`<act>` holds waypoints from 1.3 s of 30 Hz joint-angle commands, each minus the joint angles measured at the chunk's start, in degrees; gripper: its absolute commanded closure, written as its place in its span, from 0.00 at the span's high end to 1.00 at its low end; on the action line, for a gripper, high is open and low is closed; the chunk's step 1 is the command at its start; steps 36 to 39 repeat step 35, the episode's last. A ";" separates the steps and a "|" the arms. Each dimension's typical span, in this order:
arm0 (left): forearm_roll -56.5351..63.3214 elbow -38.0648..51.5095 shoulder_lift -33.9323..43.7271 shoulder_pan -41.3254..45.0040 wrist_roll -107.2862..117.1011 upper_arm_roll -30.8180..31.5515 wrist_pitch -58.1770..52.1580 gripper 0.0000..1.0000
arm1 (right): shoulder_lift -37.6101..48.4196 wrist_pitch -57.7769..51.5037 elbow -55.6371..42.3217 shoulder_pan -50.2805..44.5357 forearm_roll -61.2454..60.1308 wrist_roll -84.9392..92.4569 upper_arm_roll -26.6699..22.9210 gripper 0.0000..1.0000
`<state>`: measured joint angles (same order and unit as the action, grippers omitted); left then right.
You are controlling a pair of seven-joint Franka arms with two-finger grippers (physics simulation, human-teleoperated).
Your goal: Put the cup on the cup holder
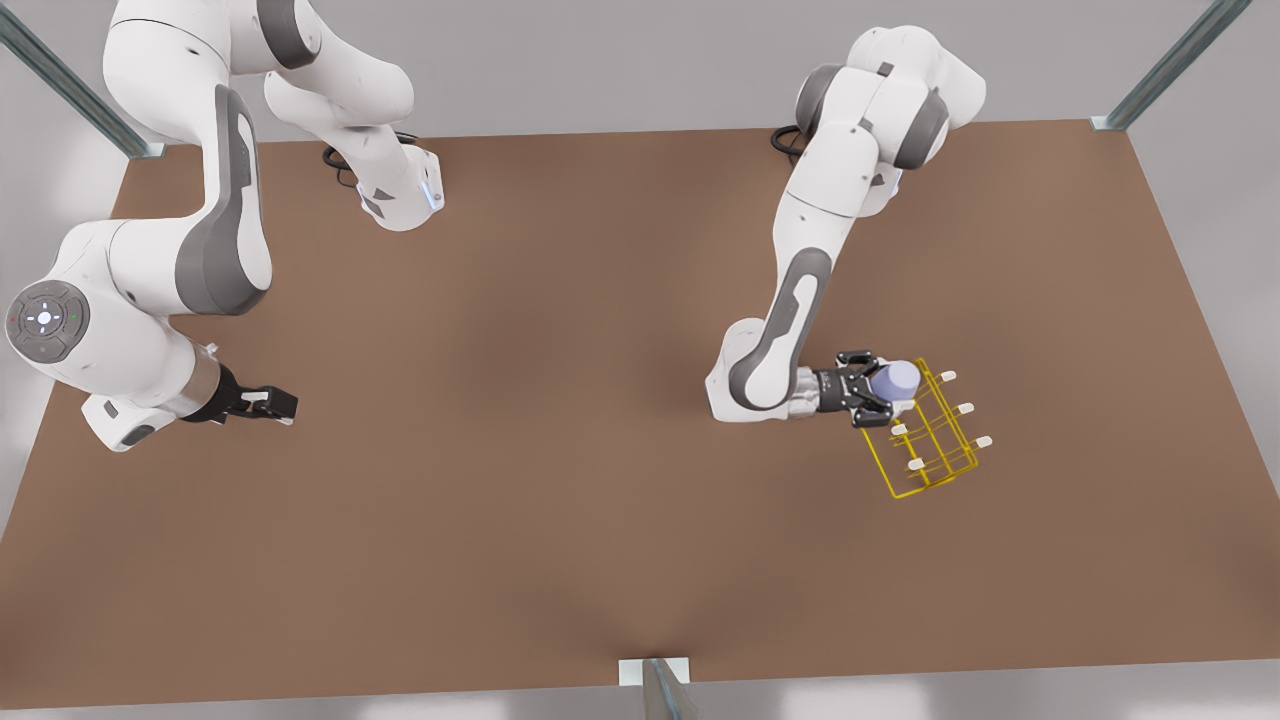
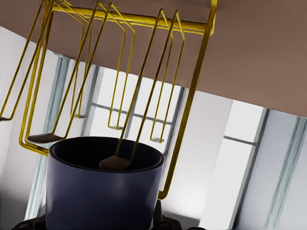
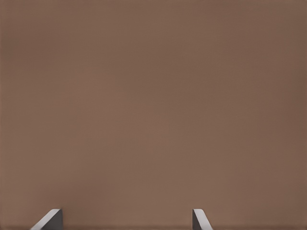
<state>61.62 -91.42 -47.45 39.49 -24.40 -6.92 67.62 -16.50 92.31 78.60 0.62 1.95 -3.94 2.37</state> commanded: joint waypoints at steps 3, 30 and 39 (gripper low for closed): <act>-0.10 0.02 -0.01 0.32 2.95 0.07 0.14 1.00 | 0.07 -0.02 -0.03 0.00 -0.02 0.07 0.00 1.00; -56.78 3.62 47.01 -24.73 23.43 3.23 17.37 1.00 | -0.02 -0.11 -0.91 0.61 -0.46 0.24 -0.09 1.00; -56.78 3.62 47.01 -24.82 23.43 3.14 17.37 1.00 | -0.02 -2.39 -0.64 2.20 -2.13 -0.02 -0.09 1.00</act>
